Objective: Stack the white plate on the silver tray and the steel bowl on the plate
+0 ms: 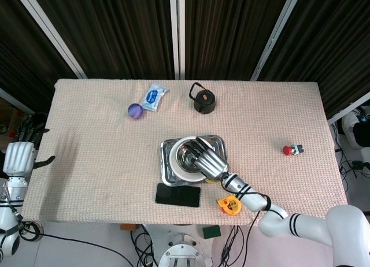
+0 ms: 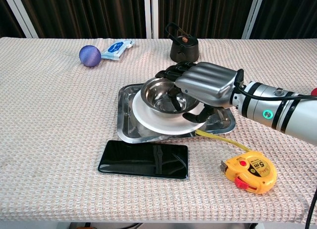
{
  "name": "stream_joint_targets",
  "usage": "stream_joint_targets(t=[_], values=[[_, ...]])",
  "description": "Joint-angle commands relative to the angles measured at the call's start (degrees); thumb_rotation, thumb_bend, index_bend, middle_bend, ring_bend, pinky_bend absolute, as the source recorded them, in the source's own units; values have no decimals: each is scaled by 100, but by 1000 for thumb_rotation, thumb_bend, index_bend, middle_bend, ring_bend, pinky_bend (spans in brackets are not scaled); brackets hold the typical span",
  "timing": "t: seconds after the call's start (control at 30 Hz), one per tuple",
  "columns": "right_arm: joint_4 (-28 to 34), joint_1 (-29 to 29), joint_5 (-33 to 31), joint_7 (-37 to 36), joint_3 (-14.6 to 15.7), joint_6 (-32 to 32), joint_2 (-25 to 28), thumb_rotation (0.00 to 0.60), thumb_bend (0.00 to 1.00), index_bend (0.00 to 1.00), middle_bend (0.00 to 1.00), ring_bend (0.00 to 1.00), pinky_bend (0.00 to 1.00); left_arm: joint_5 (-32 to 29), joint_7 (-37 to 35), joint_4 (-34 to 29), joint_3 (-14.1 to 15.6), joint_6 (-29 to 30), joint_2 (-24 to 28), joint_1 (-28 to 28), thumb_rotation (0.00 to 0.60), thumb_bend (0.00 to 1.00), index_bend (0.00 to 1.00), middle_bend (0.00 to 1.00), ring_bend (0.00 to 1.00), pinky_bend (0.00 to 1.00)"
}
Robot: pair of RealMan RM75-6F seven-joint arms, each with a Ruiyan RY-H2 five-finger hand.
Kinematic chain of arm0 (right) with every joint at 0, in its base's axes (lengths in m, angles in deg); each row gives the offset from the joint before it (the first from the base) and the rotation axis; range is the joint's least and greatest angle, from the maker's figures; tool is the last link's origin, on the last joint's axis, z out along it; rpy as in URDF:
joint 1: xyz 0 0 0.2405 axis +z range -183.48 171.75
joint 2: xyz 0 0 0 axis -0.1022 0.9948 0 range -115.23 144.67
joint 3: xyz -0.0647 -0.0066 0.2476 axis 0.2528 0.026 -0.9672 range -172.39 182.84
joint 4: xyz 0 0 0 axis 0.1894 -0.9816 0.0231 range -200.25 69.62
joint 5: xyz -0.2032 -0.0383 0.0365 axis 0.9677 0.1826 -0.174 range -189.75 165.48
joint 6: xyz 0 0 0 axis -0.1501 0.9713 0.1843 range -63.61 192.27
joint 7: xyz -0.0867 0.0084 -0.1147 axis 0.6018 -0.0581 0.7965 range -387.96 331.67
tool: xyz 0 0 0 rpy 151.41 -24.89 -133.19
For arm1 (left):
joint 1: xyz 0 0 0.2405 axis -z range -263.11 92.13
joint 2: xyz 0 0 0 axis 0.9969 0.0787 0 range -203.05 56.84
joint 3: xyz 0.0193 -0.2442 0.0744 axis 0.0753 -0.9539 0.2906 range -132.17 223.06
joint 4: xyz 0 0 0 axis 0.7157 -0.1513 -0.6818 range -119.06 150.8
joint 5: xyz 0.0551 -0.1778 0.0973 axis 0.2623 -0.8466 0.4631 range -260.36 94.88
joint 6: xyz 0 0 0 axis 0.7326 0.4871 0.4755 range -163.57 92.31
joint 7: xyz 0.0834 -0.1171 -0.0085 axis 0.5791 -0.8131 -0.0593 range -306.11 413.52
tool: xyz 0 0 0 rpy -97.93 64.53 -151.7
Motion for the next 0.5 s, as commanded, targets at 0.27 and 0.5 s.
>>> stream_joint_targets(t=[0.27,0.5], values=[[269,-88,173,-27,121,293,254,600,338,279,0,0,0,14,9,-26,-4,25,30,-7,600,44,254,144,54,202],[1149,-628,703,-185,352,1451,1128,600,240,0,0,0,0,35,48,-104,-9,163,57,-56,600,44,254,144,54,202]])
